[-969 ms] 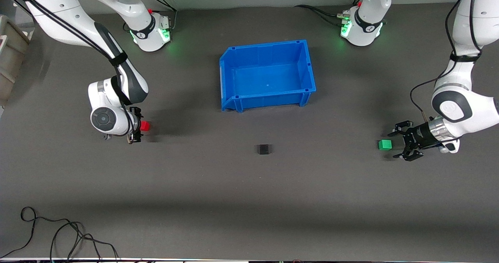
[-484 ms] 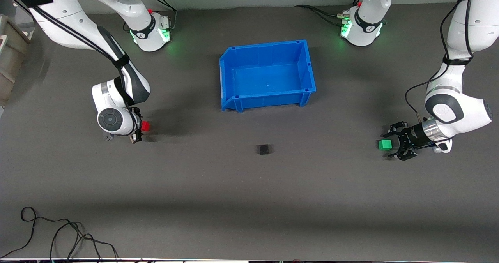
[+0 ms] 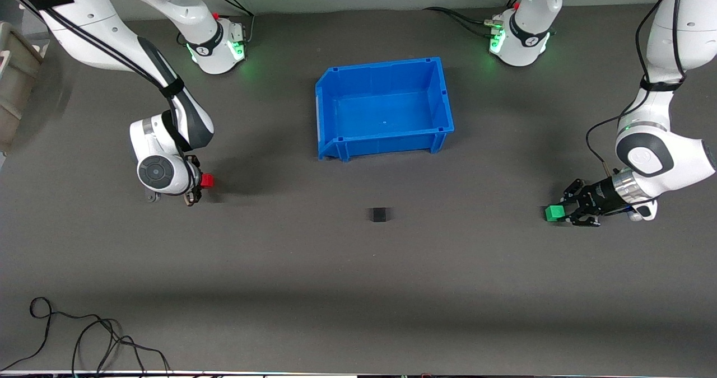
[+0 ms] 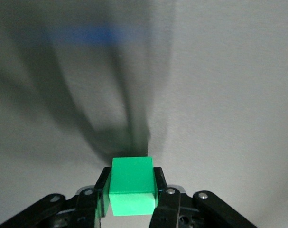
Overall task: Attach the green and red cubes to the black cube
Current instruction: 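Carry the red cube and green cube toward the black cube with both grippers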
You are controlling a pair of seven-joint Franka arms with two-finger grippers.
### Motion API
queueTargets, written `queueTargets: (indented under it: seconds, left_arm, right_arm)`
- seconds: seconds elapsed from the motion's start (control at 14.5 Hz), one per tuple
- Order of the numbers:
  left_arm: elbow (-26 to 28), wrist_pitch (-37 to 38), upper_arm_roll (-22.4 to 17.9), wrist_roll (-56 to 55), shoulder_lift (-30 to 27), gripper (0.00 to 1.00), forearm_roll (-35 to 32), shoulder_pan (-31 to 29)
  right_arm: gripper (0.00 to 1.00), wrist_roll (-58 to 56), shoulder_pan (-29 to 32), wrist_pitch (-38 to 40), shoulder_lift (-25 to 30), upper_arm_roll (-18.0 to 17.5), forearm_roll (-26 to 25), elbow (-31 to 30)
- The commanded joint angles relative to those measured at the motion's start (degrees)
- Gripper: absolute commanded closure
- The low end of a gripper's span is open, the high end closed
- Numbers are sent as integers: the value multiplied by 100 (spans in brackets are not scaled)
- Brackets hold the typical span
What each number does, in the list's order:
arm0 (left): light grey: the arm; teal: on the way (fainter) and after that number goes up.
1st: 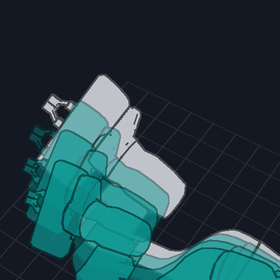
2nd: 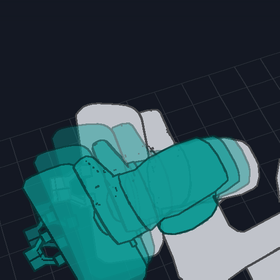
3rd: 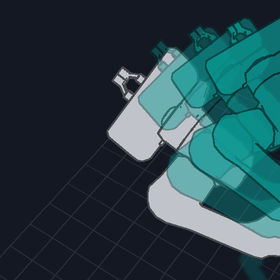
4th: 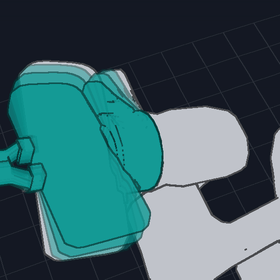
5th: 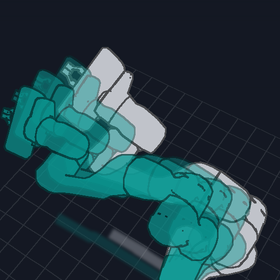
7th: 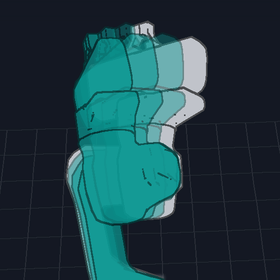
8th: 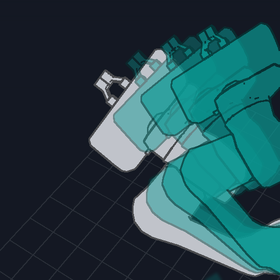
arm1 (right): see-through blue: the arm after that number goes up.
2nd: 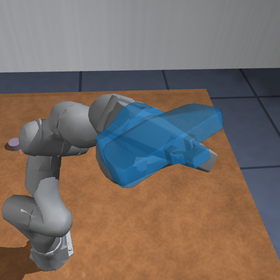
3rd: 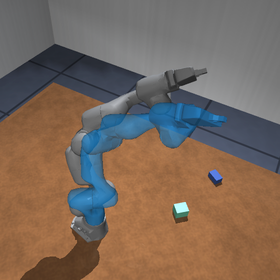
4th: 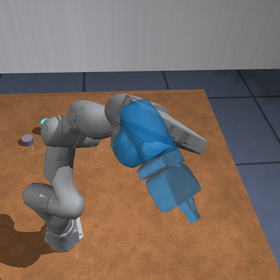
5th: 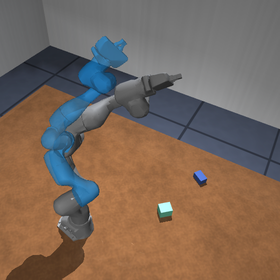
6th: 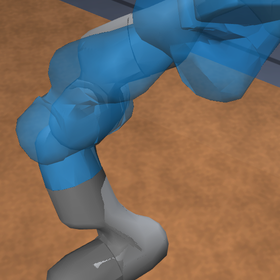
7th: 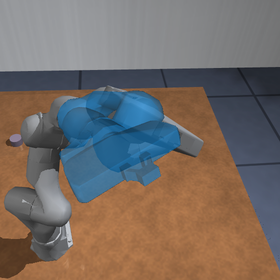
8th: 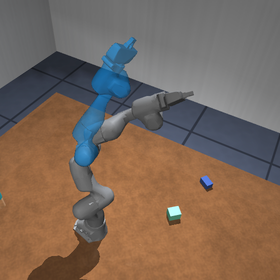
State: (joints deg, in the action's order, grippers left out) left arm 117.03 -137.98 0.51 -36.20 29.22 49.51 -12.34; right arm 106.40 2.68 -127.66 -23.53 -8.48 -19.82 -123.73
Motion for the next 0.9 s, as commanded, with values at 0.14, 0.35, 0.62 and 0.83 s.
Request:
queueTargets:
  seconds: [0.14,0.35,0.62,0.83]
  left_arm:
    - [-583,455,2,-886,-171,92,-3,327]
    - [-1059,491,2,-1739,-83,92,6,959]
    - [-1332,342,2,-2767,92,93,15,1794]
    - [-1358,-70,2,-3304,268,99,15,2444]
  right_arm:
    - [77,-102,-48,171,32,-153,-145,472]
    - [77,-181,-57,303,77,-382,-154,560]
    - [80,116,-241,347,77,-892,-5,1034]
    - [79,414,-347,339,-264,-1163,196,1621]
